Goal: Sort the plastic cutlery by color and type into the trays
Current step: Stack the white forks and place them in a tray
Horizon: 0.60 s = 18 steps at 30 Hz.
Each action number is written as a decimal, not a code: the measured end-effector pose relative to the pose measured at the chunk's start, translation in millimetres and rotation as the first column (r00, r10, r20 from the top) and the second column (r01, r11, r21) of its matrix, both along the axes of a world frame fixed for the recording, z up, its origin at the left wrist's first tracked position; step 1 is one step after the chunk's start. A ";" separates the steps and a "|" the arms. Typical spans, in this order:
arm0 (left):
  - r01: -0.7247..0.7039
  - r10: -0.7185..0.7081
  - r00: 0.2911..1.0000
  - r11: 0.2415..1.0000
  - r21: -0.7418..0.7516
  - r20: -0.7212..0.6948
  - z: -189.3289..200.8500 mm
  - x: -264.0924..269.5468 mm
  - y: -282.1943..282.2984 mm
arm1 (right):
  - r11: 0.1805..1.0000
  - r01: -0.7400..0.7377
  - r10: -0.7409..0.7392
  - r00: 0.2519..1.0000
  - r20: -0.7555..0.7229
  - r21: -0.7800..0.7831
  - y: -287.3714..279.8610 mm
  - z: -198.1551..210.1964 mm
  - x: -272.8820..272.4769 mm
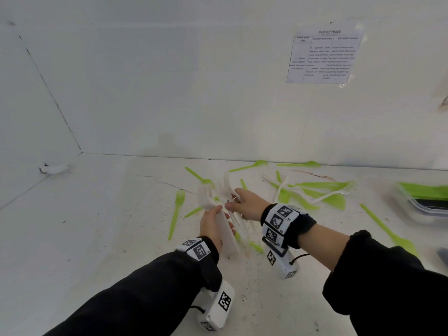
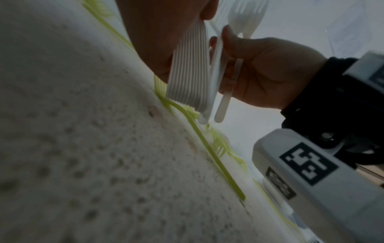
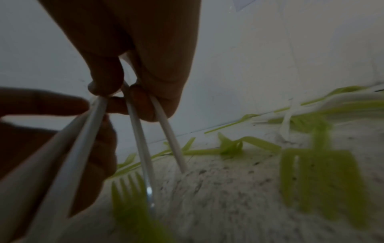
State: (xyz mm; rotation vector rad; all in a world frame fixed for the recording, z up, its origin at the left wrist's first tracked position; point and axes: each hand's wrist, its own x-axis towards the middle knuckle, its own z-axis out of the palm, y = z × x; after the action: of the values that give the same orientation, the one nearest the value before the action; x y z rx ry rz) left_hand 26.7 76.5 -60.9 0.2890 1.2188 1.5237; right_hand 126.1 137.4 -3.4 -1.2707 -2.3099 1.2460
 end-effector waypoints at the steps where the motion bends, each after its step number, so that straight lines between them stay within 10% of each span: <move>1: 0.005 -0.005 1.000 1.000 0.002 0.012 -0.9 1.6 1.0 | 1.000 -0.013 0.013 1.000 -0.003 -0.009 -3.3 -2.4 -2.2; 18: 0.085 -0.085 0.996 0.996 0.042 -0.003 -4.8 7.3 -2.0 | 0.997 0.072 -0.072 0.996 -0.061 -0.001 -15.5 -7.7 1.4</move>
State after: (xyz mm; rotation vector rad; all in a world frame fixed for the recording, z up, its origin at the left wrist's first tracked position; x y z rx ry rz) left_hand 34.0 74.5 -65.7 0.3653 1.1622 1.4774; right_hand 127.5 121.9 -11.1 -1.2856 -2.2021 1.2422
